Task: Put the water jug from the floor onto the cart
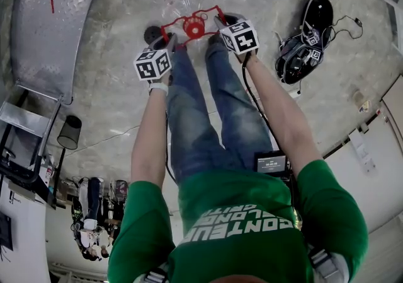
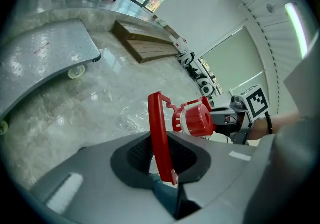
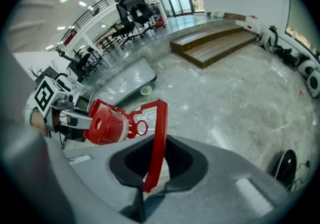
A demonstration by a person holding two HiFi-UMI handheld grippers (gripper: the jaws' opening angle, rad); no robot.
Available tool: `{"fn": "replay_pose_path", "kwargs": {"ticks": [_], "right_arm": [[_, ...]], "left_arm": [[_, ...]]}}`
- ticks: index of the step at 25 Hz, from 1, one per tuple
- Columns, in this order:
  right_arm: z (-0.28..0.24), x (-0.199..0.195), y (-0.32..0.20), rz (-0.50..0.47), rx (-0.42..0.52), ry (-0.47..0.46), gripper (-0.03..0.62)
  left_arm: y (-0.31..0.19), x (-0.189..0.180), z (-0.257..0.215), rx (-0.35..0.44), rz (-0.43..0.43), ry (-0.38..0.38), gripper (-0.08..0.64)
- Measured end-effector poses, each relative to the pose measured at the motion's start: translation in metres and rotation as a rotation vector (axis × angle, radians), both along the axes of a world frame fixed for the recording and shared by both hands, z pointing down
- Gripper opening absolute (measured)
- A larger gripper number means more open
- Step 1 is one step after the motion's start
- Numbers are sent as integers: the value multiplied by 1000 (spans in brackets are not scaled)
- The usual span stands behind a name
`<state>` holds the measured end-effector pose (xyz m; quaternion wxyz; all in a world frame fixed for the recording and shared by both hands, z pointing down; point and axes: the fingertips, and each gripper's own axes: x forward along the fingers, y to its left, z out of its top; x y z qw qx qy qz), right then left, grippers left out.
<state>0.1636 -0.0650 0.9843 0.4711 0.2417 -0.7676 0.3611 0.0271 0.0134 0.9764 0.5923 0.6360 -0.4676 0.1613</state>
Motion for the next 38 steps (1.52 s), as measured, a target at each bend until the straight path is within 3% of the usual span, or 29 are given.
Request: {"fn": "replay_pose_path", "kwargs": {"ticks": [6, 19, 29, 38], "right_arm": [[-6, -3, 2, 21, 2, -9, 35], [-68, -3, 0, -100, 52, -70, 46], [-215, 0, -17, -205, 176, -151, 57], [-390, 6, -32, -183, 312, -248, 58]], "left_arm": [[-5, -1, -10, 27, -27, 11, 68], [-10, 7, -73, 140, 27, 49, 68], [-26, 15, -216, 256, 10, 62, 69], [-45, 23, -396, 449, -30, 85, 68]]}}
